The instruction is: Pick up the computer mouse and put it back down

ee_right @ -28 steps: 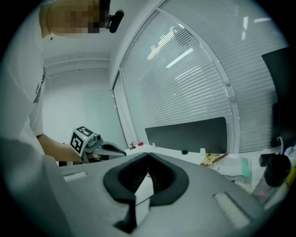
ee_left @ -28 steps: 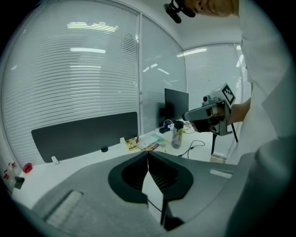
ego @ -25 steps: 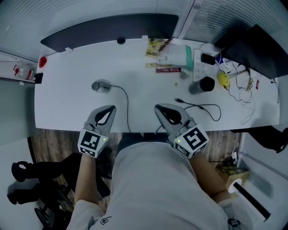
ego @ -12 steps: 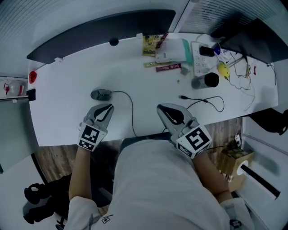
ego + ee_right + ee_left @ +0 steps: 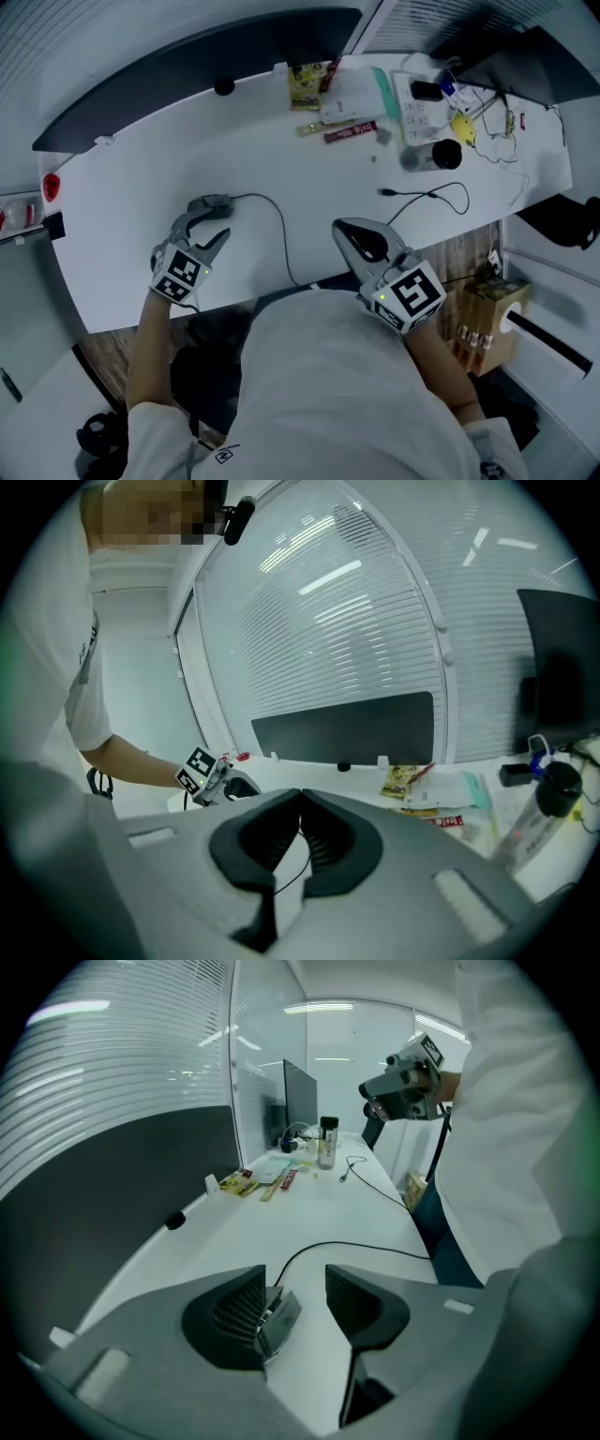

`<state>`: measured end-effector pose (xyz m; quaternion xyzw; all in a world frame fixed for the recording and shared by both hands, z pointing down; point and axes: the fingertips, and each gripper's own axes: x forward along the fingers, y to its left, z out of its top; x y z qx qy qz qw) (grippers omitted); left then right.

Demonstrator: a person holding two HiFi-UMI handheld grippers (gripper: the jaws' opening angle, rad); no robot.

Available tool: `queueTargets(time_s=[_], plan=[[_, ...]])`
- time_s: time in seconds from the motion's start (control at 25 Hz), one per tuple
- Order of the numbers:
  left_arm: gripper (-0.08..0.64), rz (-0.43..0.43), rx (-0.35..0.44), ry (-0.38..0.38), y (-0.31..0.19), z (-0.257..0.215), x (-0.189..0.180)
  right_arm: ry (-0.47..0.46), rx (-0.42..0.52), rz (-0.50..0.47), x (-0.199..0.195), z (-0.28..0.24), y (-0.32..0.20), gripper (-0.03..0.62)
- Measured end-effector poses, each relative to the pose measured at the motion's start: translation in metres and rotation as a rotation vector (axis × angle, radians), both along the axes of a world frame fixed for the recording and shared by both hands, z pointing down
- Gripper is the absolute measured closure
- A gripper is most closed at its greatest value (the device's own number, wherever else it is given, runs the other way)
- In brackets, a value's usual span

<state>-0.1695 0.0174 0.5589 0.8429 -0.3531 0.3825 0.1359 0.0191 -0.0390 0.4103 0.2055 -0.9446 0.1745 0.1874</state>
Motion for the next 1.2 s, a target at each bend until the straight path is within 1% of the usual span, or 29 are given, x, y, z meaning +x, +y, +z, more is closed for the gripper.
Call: queueTargets(time_s=[0.08,0.2,0.32,0.44,0.6,0.68,0.88,0.96,1.08,1.2], plan=[[0.352,0.048,-0.033,-0.029,0.000,0.013,-0.006,0.014,-0.005,0.015,-0.001,0.003,0.000,0.589],[0.306,0.111,-0.106,-0.058,0.001,0.035,-0.012,0.030,-0.017,0.039,-0.002,0.009,-0.001,0.589],[0.272,0.172,-0.140,-0.090,0.001,0.055,-0.016,0.045,-0.027,0.062,-0.002,0.013,-0.002,0.589],[0.253,0.226,-0.156,-0.131,0.000,0.072,-0.019,0.058,-0.033,0.082,-0.002,0.015,-0.002,0.589],[0.249,0.267,-0.135,-0.159,-0.007,0.085,-0.024,0.078,-0.038,0.105,0.001,0.019,-0.001,0.589],[0.249,0.285,-0.137,-0.171,-0.011,0.089,-0.026,0.086,-0.042,0.117,0.003,0.021,-0.001,0.589],[0.245,0.334,-0.182,-0.205,-0.013,0.105,-0.030,0.105,-0.045,0.140,0.009,0.023,-0.001,0.589],[0.244,0.344,-0.204,-0.201,-0.012,0.110,-0.031,0.110,-0.048,0.147,0.011,0.024,-0.001,0.589],[0.245,0.345,-0.229,-0.172,-0.012,0.112,-0.031,0.114,-0.048,0.160,0.014,0.026,0.001,0.589],[0.245,0.348,-0.234,-0.152,-0.012,0.112,-0.031,0.117,-0.047,0.165,0.015,0.025,0.002,0.589]])
